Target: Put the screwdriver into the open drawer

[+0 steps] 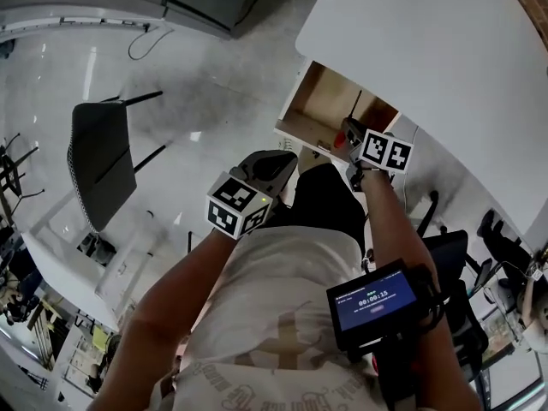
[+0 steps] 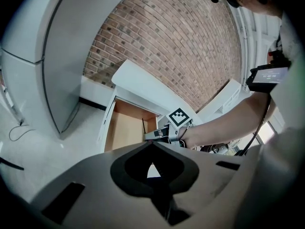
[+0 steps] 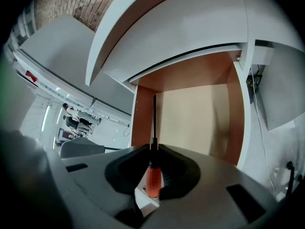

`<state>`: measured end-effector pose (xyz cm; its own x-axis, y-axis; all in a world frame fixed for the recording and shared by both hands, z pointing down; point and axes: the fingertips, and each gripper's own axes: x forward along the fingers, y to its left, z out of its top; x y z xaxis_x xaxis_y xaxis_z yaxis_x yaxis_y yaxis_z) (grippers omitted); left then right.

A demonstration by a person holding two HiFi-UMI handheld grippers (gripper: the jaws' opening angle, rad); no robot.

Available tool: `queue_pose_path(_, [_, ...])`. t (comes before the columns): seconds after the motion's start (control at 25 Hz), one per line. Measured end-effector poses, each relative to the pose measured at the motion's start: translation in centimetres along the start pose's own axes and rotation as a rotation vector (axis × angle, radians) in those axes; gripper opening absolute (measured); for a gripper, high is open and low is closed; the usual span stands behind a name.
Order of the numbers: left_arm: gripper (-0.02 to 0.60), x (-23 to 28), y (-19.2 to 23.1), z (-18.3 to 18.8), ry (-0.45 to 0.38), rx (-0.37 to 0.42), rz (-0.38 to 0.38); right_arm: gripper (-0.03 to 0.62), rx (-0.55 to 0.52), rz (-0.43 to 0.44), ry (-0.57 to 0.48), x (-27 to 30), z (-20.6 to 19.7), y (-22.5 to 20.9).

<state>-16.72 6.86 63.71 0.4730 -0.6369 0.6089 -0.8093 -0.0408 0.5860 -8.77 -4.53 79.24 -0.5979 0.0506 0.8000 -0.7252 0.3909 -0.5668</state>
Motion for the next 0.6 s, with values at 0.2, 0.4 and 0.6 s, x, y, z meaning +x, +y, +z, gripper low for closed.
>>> queue_pose_path(0.2, [0.020, 0.2, 1.5, -1.1, -0.002, -0.043, 0.022, 0.069, 0.036, -0.009, 0.010, 1.8, 0.0, -1.4])
queue_pose_path(0.4, [0.020, 1.1, 2.6, -2.1, 0.001, -0.074, 0.028, 0.069, 0.058, -0.020, 0.022, 3.8, 0.1, -2.7])
queue_pose_path(0.6, [0.020, 1.9, 3.1, -2.6, -0.005, -0.097, 0.023, 0.069, 0.073, -0.032, 0.035, 5.3, -0.1, -3.8])
